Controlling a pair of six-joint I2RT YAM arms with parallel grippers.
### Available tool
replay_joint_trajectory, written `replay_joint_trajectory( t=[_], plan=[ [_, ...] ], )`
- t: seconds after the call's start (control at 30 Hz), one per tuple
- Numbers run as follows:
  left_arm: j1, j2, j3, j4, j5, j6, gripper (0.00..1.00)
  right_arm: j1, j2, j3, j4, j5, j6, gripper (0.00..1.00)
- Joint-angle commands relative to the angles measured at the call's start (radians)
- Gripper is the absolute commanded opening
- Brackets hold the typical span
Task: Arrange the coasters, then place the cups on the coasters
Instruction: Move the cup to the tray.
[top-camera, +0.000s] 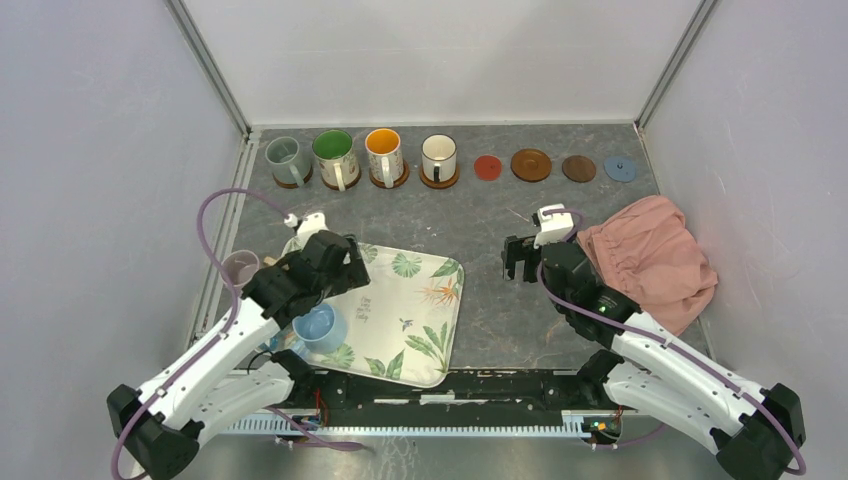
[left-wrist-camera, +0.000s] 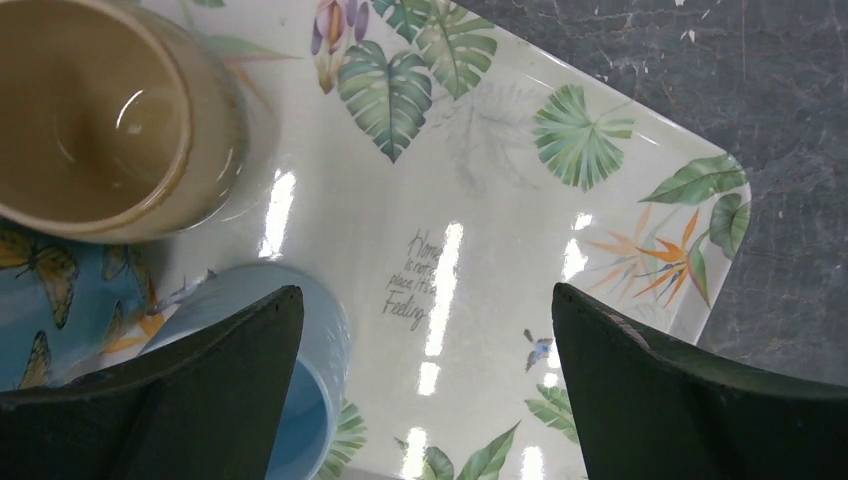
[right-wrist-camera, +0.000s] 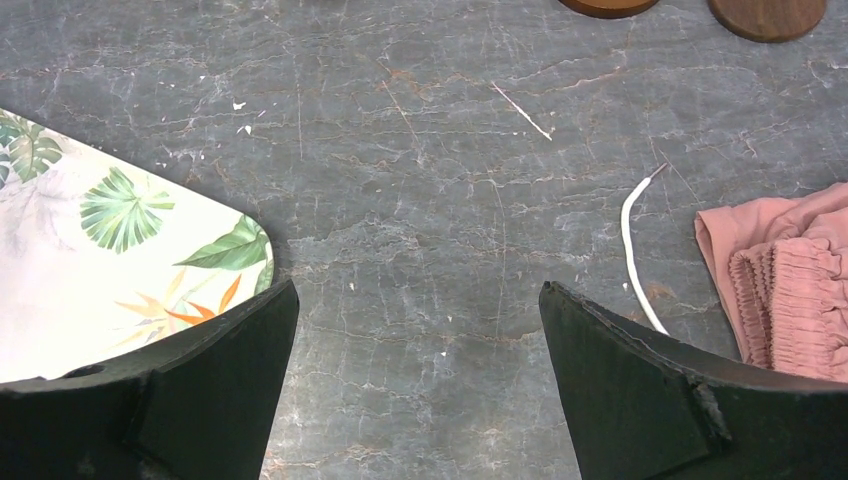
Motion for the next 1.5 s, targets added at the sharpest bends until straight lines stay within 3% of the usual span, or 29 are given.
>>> replay_joint_trajectory(
  t=[0.0,0.33,0.9,1.47],
  plan=[
    [0.001,-0.064,0.006,-0.105,-0.11,-0.186,1.0,-0.002,-0.008,-0.011,0.043,-0.001,0.011,0.98],
    [0.0,-0.162,-0.087,-0.24,-0.193,-0.476,1.0,-0.002,-0.019,-0.025,0.05,0.004,-0.003,0.98],
    [0.001,-0.188,-0.02,-0.48,-0.397,-0.706,1.0,-0.002,-0.059,-0.067,0.074,0.005,-0.022,0.98],
    [0.001,-0.147,-0.153,-0.376,-0.317,-0.786,1.0,-0.002,-0.086,-0.079,0.057,0.01,-0.045,0.98]
  ],
)
